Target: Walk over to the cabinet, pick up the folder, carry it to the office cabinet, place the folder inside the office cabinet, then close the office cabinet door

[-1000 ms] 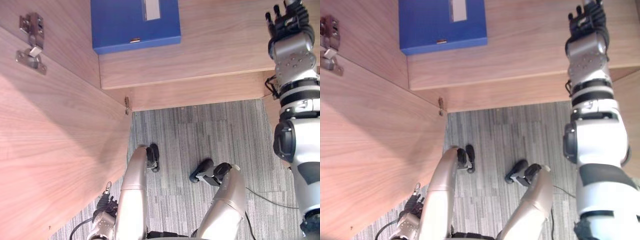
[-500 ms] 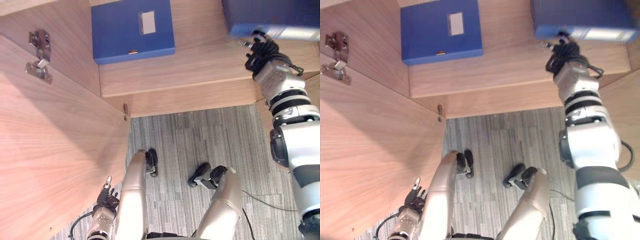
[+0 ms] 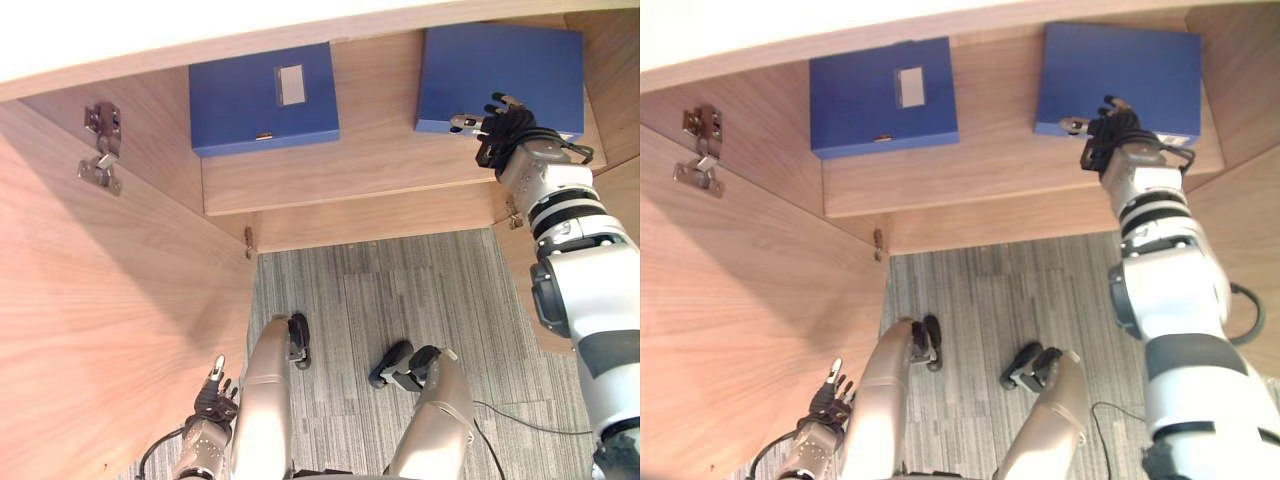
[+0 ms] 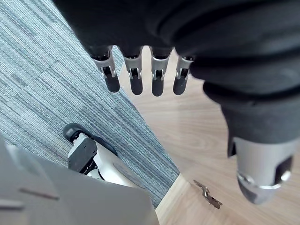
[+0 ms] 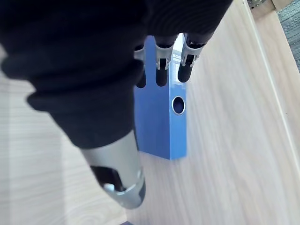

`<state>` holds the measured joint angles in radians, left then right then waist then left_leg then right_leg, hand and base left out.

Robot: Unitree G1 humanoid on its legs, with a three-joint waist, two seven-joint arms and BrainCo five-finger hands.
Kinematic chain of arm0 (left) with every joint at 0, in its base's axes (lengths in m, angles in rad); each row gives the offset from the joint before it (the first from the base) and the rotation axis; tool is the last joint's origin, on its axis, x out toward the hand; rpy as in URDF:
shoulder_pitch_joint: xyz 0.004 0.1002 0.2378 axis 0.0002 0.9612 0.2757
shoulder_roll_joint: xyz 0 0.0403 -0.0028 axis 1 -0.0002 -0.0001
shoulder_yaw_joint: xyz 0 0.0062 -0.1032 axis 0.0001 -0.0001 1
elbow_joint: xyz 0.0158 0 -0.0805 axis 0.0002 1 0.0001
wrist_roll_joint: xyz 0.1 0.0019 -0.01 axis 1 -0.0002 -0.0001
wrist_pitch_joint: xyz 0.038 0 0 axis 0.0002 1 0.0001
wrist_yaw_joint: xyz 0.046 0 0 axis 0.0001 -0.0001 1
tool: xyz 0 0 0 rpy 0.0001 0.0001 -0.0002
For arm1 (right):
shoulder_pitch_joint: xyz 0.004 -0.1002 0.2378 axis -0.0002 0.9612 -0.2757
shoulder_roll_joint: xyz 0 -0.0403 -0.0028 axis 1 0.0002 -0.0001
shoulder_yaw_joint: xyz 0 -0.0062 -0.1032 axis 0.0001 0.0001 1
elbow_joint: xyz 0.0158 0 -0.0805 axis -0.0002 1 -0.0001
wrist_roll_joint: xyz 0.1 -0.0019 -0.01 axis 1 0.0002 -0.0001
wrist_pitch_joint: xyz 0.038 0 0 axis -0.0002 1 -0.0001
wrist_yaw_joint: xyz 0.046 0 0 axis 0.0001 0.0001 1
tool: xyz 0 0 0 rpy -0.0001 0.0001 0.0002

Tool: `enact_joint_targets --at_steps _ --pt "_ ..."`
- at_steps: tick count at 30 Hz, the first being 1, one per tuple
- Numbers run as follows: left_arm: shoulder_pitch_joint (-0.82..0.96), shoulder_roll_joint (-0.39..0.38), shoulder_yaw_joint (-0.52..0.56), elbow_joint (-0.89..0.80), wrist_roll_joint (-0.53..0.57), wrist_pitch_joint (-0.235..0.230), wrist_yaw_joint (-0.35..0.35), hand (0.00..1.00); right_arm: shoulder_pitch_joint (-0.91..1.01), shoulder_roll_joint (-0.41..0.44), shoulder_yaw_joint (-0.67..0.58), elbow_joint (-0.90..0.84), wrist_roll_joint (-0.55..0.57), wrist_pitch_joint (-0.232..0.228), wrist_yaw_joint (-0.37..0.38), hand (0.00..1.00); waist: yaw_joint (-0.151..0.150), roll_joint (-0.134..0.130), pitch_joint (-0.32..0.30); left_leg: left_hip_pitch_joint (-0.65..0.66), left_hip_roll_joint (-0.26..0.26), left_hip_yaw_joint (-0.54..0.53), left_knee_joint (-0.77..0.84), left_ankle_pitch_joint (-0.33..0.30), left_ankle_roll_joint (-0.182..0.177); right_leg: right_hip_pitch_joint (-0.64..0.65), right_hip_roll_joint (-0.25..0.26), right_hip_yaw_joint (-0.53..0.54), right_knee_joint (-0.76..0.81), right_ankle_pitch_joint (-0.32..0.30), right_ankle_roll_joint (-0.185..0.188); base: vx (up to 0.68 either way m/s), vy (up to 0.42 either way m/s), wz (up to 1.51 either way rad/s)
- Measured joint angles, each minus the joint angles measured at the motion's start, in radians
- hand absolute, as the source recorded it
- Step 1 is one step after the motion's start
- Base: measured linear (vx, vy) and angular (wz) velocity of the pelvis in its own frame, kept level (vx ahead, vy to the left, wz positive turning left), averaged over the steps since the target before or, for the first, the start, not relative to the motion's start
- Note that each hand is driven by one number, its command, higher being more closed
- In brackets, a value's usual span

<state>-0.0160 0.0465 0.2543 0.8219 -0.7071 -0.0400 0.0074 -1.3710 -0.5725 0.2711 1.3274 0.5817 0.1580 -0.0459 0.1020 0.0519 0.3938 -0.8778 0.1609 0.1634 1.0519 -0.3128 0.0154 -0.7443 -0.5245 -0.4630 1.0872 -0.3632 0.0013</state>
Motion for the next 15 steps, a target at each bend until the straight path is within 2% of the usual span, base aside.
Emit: enact_joint_targets --at_steps 11,14,15 --pt "0.003 -0.001 0.006 0.007 0.0 0.0 -0.001 0.0 0.026 -0.007 0.033 0.007 -0.053 -0.009 0.001 0.0 0.0 0.0 0.0 -0.009 0.003 -0.001 -0.006 0.0 0.001 0.001 0.001 -0.014 -0.011 0.001 0.0 0.0 0.0 0.0" --pt "0.003 -0.001 0.008 0.011 0.0 0.0 -0.001 0.0 0.12 0.038 0.025 -0.003 -0.056 -0.026 0.0 0.0 -0.001 -0.001 0.0 0.032 0.021 0.011 -0.064 0.02 -0.002 0.047 0.033 -0.037 -0.083 0.029 -0.001 0.03 -0.007 -0.09" --pt "0.001 -0.003 0.007 0.01 0.0 0.0 0.0 0.0 0.171 0.077 0.025 -0.004 -0.057 -0.026 -0.002 0.0 -0.005 -0.001 0.001 0.077 0.021 0.018 -0.119 0.04 -0.006 0.09 0.048 -0.052 -0.139 0.05 0.001 0.08 -0.025 -0.16"
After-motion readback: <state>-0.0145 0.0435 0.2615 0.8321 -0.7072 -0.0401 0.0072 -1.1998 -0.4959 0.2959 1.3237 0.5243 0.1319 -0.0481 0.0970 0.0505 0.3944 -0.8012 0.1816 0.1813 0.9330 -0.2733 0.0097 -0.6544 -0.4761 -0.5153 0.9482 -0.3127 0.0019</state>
